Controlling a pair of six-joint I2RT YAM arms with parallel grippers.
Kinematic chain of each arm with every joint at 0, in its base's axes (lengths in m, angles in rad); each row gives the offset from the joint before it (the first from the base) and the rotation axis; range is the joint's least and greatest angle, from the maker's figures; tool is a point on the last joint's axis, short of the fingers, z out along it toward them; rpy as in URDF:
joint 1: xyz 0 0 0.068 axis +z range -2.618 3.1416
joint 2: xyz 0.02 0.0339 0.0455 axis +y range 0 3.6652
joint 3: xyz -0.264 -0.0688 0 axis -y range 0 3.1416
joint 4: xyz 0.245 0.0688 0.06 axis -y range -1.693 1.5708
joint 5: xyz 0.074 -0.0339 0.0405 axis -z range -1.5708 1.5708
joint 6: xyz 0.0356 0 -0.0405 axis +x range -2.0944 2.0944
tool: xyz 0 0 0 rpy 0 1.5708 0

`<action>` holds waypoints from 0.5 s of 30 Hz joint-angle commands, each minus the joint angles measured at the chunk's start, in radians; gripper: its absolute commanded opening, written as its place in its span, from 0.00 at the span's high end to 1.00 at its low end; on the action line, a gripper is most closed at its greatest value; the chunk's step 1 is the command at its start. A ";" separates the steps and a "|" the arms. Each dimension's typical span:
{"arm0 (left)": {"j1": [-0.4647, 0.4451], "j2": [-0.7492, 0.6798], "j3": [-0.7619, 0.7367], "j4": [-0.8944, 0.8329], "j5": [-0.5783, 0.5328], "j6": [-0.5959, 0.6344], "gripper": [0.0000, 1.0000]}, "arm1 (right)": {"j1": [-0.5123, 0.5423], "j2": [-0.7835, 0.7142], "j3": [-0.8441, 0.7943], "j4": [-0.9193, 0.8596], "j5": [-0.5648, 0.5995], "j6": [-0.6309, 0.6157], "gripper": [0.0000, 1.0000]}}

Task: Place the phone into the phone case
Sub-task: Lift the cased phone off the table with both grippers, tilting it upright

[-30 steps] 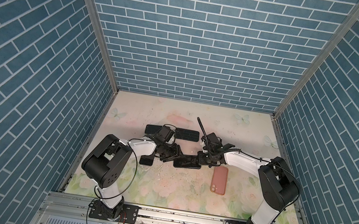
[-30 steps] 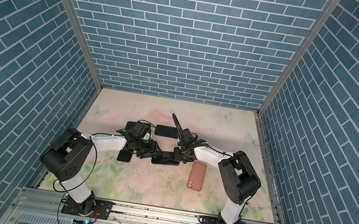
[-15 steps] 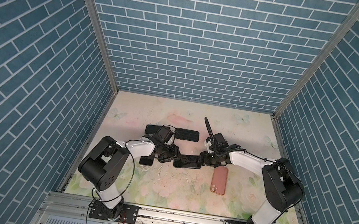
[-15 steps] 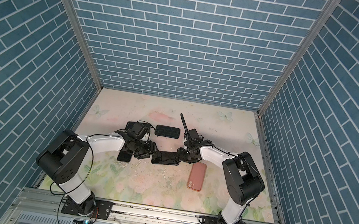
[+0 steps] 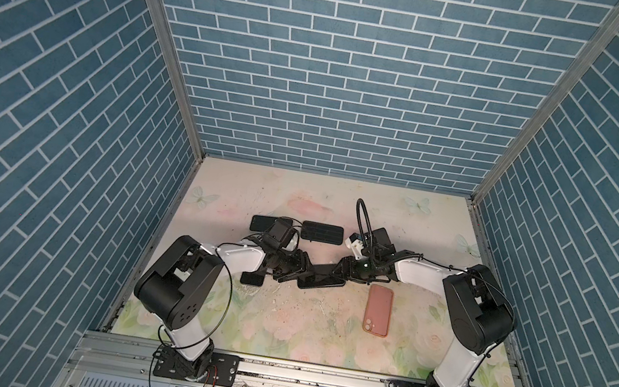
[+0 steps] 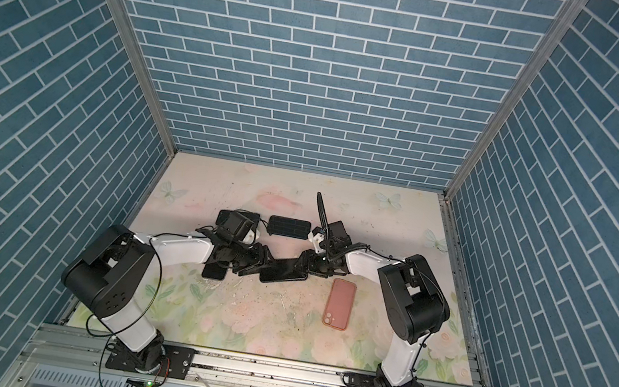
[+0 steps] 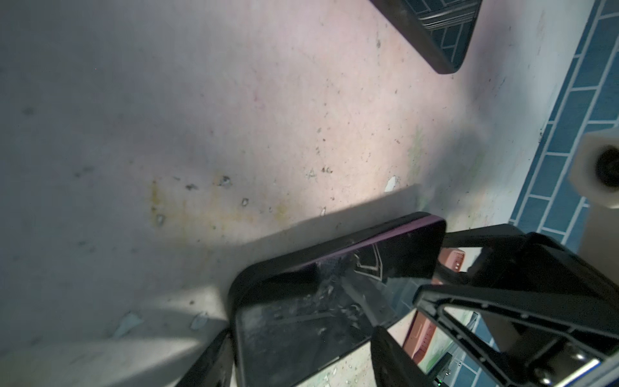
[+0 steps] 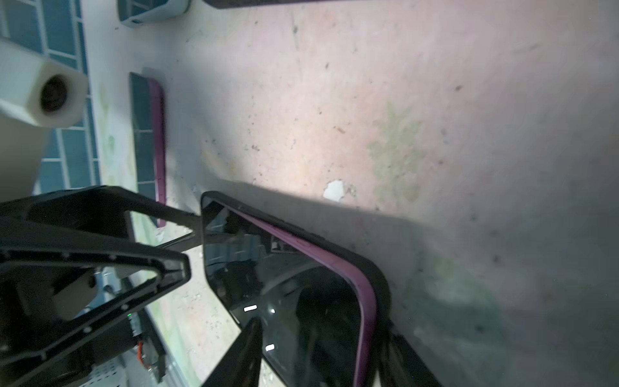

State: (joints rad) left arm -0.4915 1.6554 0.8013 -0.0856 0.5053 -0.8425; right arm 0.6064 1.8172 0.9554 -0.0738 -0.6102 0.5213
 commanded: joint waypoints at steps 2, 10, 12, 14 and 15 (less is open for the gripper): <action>-0.010 0.040 -0.038 0.044 0.024 -0.003 0.33 | 0.002 -0.051 -0.081 0.204 -0.209 0.094 0.49; -0.010 0.050 -0.048 0.056 0.027 -0.008 0.33 | -0.048 -0.155 -0.173 0.383 -0.225 0.179 0.52; -0.010 0.050 -0.050 0.059 0.027 -0.009 0.33 | -0.059 -0.172 -0.188 0.409 -0.221 0.192 0.53; -0.010 0.052 -0.051 0.060 0.025 -0.010 0.33 | -0.065 -0.180 -0.196 0.417 -0.220 0.197 0.55; -0.010 0.052 -0.053 0.061 0.026 -0.012 0.33 | -0.067 -0.182 -0.196 0.418 -0.219 0.199 0.57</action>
State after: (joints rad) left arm -0.4961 1.6722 0.7784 0.0113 0.5446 -0.8536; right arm 0.5480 1.6623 0.7723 0.2729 -0.8024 0.6857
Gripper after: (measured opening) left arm 0.669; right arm 0.444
